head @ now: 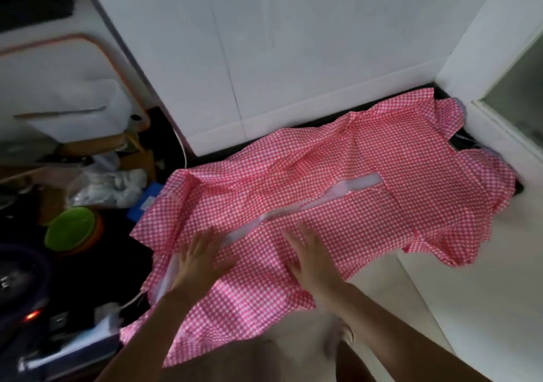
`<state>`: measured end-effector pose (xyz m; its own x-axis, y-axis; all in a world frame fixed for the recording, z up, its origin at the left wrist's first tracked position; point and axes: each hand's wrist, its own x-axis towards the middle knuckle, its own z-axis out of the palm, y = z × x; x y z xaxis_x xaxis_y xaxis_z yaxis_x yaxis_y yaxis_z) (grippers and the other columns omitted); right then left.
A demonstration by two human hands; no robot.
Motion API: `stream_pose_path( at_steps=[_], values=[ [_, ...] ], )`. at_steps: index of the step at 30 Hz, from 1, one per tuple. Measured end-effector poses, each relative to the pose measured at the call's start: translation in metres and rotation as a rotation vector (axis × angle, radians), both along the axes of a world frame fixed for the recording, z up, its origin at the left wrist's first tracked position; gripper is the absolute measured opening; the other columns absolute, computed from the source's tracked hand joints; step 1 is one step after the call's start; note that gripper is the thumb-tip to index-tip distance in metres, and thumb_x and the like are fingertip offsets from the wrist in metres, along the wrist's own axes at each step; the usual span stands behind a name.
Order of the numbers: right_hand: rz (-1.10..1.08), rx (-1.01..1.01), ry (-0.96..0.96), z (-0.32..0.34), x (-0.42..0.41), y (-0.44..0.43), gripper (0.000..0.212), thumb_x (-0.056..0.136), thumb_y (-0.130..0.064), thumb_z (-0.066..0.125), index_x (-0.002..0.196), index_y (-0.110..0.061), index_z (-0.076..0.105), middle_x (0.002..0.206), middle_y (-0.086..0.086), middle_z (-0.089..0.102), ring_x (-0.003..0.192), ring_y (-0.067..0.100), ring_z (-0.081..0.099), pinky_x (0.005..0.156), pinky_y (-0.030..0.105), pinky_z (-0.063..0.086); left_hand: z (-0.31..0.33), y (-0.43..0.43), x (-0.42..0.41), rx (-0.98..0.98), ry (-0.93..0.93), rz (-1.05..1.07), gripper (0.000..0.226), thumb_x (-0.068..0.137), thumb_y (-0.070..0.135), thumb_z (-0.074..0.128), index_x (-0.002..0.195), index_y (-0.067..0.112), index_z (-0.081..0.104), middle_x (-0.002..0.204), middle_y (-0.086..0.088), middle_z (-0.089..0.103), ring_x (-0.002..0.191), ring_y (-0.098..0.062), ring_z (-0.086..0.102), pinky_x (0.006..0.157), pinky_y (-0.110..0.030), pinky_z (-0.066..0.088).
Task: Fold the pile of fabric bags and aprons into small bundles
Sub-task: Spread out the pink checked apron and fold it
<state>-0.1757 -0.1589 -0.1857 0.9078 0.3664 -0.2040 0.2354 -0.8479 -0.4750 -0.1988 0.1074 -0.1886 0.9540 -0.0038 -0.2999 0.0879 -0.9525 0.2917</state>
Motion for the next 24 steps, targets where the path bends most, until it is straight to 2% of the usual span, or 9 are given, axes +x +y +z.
stream_pose_path(
  at_steps=[2, 5, 8, 10, 12, 15, 17, 20, 24],
  values=[
    [0.002, 0.031, -0.064, 0.006, 0.001, 0.016, 0.057, 0.099, -0.034, 0.044, 0.151, -0.028, 0.02, 0.16, 0.003, 0.01, 0.147, 0.028, 0.007, 0.116, 0.038, 0.0, 0.007, 0.013, -0.013, -0.148, -0.24, 0.052, 0.077, 0.09, 0.071, 0.029, 0.118, 0.008, 0.063, 0.12, -0.008, 0.063, 0.111, -0.031, 0.06, 0.094, -0.037, 0.045],
    [0.06, -0.019, -0.028, 0.007, 0.003, 0.034, 0.056, 0.099, -0.048, 0.027, 0.151, -0.028, 0.02, 0.16, 0.004, 0.008, 0.147, 0.03, 0.006, 0.119, 0.046, 0.001, 0.026, 0.032, -0.019, -0.125, -0.58, 0.481, 0.04, 0.086, 0.025, 0.068, 0.11, -0.005, 0.058, 0.105, -0.023, 0.058, 0.098, -0.041, 0.055, 0.083, -0.044, 0.046],
    [0.099, -0.138, 0.108, 0.013, -0.002, 0.05, 0.09, 0.074, -0.078, 0.001, 0.15, -0.033, 0.014, 0.161, 0.004, -0.004, 0.147, 0.034, -0.005, 0.118, 0.055, 0.003, 0.047, 0.045, -0.009, -0.253, -0.426, 0.907, 0.085, 0.075, 0.03, 0.08, 0.136, -0.007, 0.034, 0.131, -0.03, 0.038, 0.122, -0.047, 0.037, 0.102, -0.052, 0.032],
    [0.15, -0.139, 0.025, 0.027, -0.011, 0.063, 0.08, 0.084, -0.072, 0.018, 0.147, -0.024, 0.029, 0.16, 0.008, 0.008, 0.147, 0.033, 0.003, 0.117, 0.046, -0.002, 0.053, 0.052, 0.005, -0.38, -0.272, 1.04, 0.096, 0.074, 0.039, 0.079, 0.143, -0.002, 0.026, 0.139, -0.024, 0.034, 0.129, -0.042, 0.034, 0.104, -0.049, 0.031],
    [0.228, -0.06, -0.056, 0.039, -0.025, 0.081, 0.052, 0.096, -0.046, 0.044, 0.138, -0.016, 0.045, 0.151, 0.007, 0.033, 0.142, 0.026, 0.022, 0.12, 0.041, 0.009, 0.054, 0.059, 0.021, -0.499, -0.191, 1.016, 0.066, 0.079, 0.036, 0.075, 0.125, -0.002, 0.048, 0.113, -0.014, 0.054, 0.108, -0.03, 0.051, 0.085, -0.036, 0.043],
    [0.477, 0.013, 0.006, 0.04, -0.053, 0.104, 0.04, 0.094, -0.025, 0.056, 0.131, -0.013, 0.052, 0.135, 0.004, 0.052, 0.126, 0.019, 0.043, 0.109, 0.037, 0.035, 0.067, 0.079, 0.037, -0.331, -0.161, 0.805, 0.024, 0.087, 0.019, 0.061, 0.073, -0.001, 0.057, 0.072, -0.017, 0.058, 0.081, -0.031, 0.058, 0.059, -0.033, 0.036],
    [0.618, -0.015, 0.007, 0.022, -0.067, 0.109, 0.06, 0.086, -0.026, 0.066, 0.141, -0.015, 0.043, 0.147, 0.006, 0.041, 0.137, 0.023, 0.033, 0.117, 0.041, 0.024, 0.082, 0.1, 0.052, -0.217, -0.266, 0.757, 0.025, 0.091, 0.016, 0.054, 0.088, -0.006, 0.064, 0.092, -0.03, 0.064, 0.091, -0.04, 0.061, 0.069, -0.037, 0.042],
    [0.709, -0.229, -0.078, -0.012, -0.076, 0.102, 0.105, 0.074, -0.029, 0.076, 0.153, -0.027, 0.006, 0.161, 0.007, 0.0, 0.146, 0.029, -0.009, 0.118, 0.044, -0.006, 0.108, 0.125, 0.075, -0.31, -0.421, 0.869, 0.035, 0.097, 0.013, 0.046, 0.124, -0.007, 0.055, 0.123, -0.027, 0.058, 0.107, -0.037, 0.057, 0.084, -0.039, 0.043],
    [0.616, -0.341, -0.229, -0.026, -0.085, 0.102, 0.101, 0.072, -0.029, 0.069, 0.152, -0.032, 0.006, 0.156, 0.007, 0.026, 0.143, 0.032, 0.02, 0.115, 0.046, 0.021, 0.103, 0.124, 0.076, -0.354, -0.316, 0.815, 0.073, 0.093, 0.015, 0.055, 0.15, 0.0, 0.012, 0.144, -0.024, 0.036, 0.129, -0.038, 0.04, 0.098, -0.041, 0.038]
  ],
)
